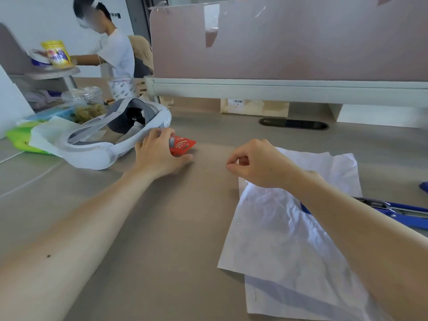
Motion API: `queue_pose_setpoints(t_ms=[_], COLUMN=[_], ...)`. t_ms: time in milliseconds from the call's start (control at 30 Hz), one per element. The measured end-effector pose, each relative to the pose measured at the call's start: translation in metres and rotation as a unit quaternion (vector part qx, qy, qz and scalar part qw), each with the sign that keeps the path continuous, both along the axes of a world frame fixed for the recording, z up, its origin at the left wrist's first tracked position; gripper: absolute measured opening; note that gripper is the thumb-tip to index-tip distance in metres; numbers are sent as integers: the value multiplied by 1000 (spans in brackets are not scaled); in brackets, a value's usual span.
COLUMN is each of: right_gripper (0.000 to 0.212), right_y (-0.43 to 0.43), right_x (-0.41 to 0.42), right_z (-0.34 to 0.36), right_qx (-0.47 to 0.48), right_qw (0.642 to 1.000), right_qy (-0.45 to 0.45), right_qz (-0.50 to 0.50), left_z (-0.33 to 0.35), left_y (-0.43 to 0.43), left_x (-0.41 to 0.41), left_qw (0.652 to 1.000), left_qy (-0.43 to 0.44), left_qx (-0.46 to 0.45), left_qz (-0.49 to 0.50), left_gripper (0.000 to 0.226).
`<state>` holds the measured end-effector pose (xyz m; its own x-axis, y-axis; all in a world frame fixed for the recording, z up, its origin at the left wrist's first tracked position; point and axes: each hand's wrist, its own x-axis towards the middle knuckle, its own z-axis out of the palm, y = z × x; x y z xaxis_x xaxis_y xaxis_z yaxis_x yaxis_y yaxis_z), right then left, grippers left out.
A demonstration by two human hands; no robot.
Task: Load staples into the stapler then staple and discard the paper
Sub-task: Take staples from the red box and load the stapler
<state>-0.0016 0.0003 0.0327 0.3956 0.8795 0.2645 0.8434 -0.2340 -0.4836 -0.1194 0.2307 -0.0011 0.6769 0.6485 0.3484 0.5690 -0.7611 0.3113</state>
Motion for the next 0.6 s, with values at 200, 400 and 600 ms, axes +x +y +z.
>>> queue_pose_setpoints(t_ms=[200,400,600], right_gripper=[13,13,15], right_y=[2,-3,-19], right_x=[3,3,-4], right_z=[-11,-5,6], right_qx=[-18,-11,-1], right_qw=[1000,1000,1000], right_qy=[2,2,-18], right_qz=[23,11,6], left_z=[-2,-2,11], left_y=[8,-2,-34], left_x=[8,4,-3], left_qw=[999,998,986], left_qy=[13,-36,-113], left_qx=[-30,25,-88], left_qz=[-28,-55,-90], left_gripper=[57,25,27])
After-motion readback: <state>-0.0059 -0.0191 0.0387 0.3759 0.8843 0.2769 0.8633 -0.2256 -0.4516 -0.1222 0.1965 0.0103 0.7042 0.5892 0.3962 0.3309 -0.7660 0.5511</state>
